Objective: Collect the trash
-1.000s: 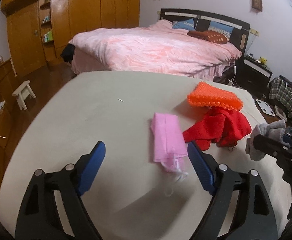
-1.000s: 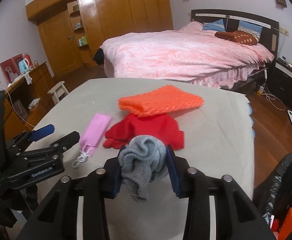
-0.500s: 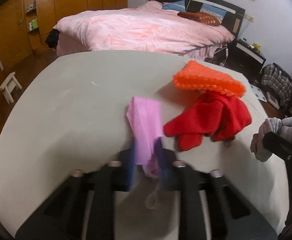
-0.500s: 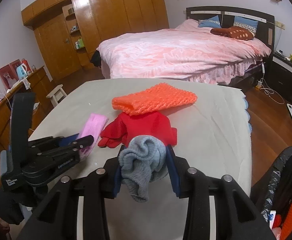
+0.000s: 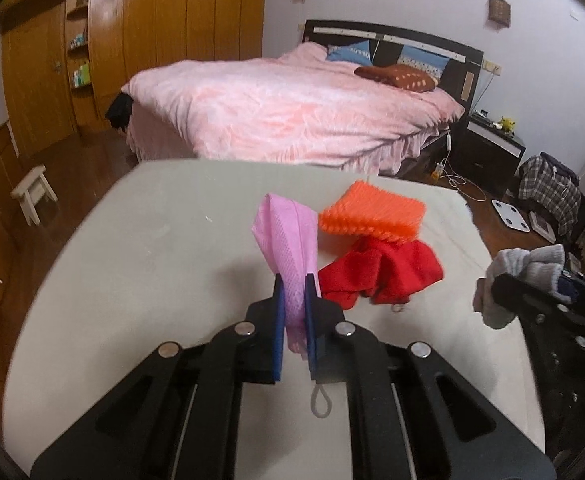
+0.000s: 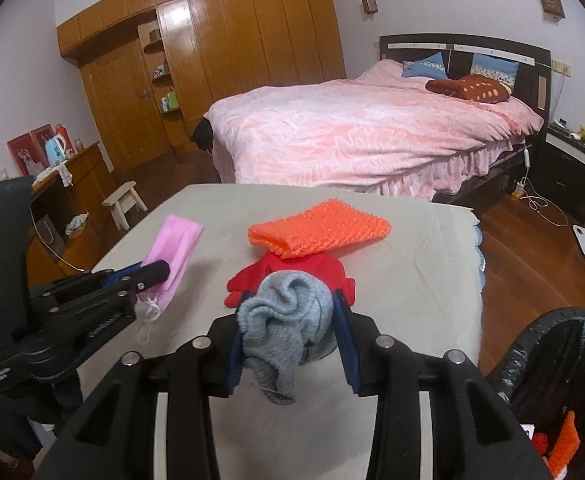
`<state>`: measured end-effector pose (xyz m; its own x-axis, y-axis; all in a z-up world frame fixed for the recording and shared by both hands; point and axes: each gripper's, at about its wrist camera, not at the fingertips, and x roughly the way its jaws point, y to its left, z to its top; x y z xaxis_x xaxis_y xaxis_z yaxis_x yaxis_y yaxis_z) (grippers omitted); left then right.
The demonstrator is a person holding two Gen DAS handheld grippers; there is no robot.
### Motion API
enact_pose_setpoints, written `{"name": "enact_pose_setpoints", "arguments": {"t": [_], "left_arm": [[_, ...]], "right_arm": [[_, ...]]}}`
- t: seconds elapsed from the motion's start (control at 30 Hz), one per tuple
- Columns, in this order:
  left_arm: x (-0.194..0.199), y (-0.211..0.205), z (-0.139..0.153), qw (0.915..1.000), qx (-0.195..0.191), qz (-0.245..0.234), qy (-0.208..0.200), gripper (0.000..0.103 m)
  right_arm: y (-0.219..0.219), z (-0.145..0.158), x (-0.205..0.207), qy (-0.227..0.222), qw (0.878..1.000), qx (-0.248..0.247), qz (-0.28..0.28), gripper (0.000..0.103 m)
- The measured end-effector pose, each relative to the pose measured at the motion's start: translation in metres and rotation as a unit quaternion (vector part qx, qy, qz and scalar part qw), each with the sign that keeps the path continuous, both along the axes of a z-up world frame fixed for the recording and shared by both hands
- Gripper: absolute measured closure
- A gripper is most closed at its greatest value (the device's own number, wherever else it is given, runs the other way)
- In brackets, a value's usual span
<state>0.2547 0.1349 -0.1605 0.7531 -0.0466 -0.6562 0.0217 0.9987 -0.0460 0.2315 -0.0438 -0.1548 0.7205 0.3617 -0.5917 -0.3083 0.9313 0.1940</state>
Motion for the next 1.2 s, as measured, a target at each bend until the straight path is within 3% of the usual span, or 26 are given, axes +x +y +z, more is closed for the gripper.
{"name": "enact_pose_setpoints", "arguments": {"t": [0.5, 1.2], "left_arm": [[-0.066, -0.029, 0.055, 0.9996, 0.008, -0.001, -0.027, 0.095], [-0.150, -0.089, 0.098, 0.9974, -0.005, -0.039, -0.061, 0.095]], "right_arm": [[-0.021, 0.040, -0.052, -0.029, 1.000, 0.004, 0.005, 0.064], [-0.076, 0.087, -0.131, -0.076, 0.997, 0.008, -0.012, 0.064]]}}
